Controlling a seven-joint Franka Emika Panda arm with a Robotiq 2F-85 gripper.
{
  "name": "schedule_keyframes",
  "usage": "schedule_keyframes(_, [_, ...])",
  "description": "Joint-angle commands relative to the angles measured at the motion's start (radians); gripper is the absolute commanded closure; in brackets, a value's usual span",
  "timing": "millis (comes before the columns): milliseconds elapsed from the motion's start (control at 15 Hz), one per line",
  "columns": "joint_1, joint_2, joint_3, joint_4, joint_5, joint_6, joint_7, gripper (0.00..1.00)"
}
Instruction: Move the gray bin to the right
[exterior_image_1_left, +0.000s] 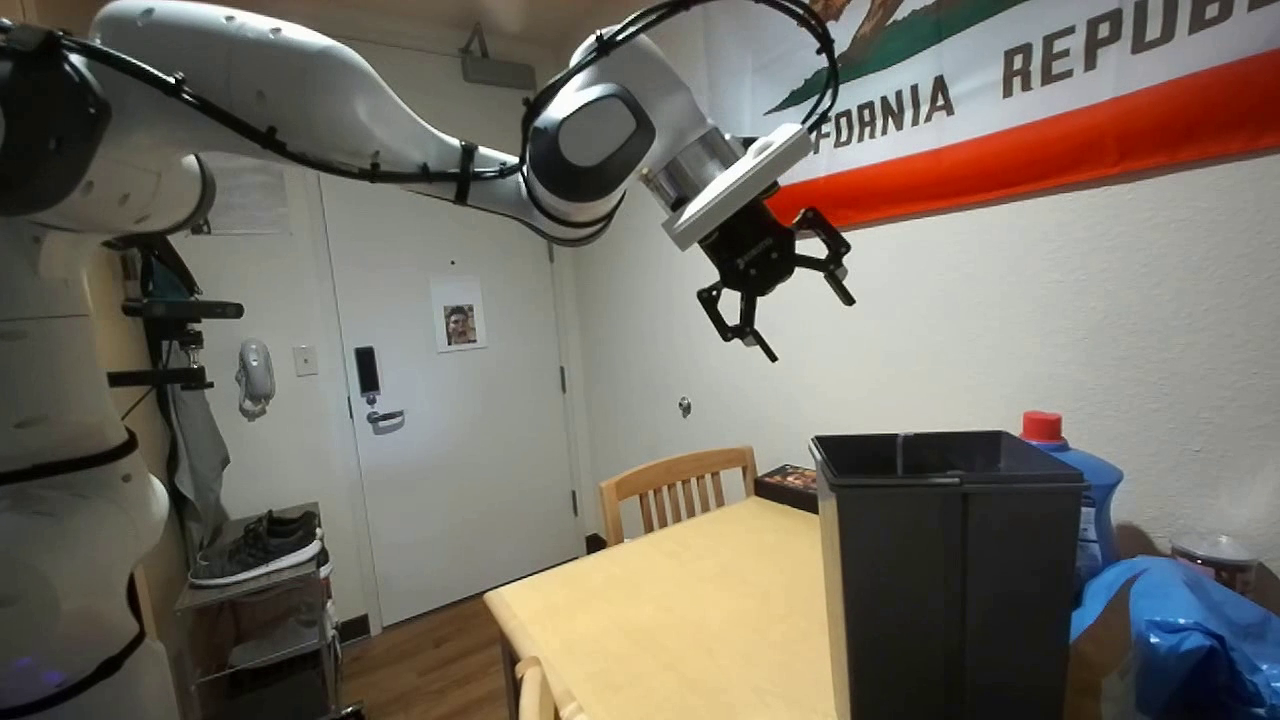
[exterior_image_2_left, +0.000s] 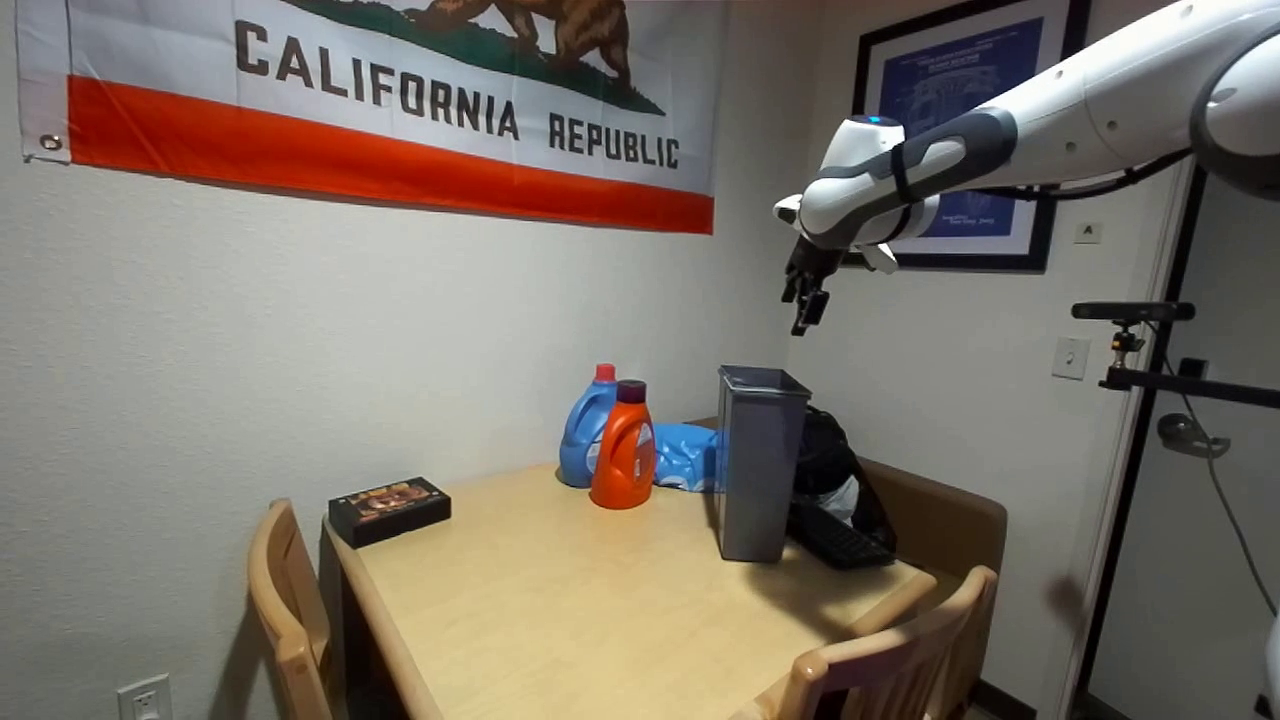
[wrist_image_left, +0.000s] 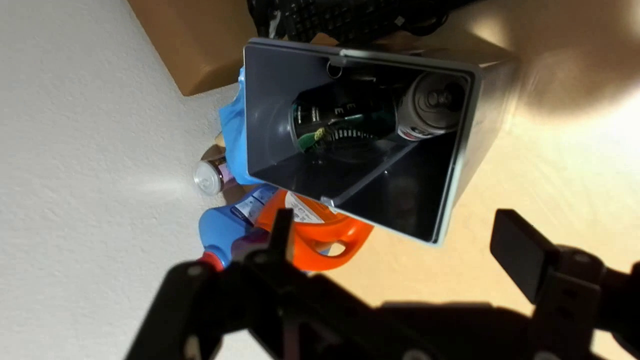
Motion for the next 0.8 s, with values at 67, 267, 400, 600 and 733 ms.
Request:
schedule_keyframes(67, [0.042, -0.126, 0.025, -0.151, -0.062, 0.043, -0.036, 0.0])
schedule_keyframes(267, [0.067, -0.165, 0.031, -0.198, -0.085, 0.049, -0.055, 0.0])
schedule_keyframes(400, [0.078, -0.182, 0.032, -0.218, -0.09, 0.048, -0.067, 0.0])
schedule_keyframes(600, [0.089, -0.192, 0.026, -0.227, -0.088, 0.035, -0.075, 0.0])
schedule_keyframes(733, [0.089, -0.16, 0.026, -0.192, -0.08, 0.013, -0.051, 0.0])
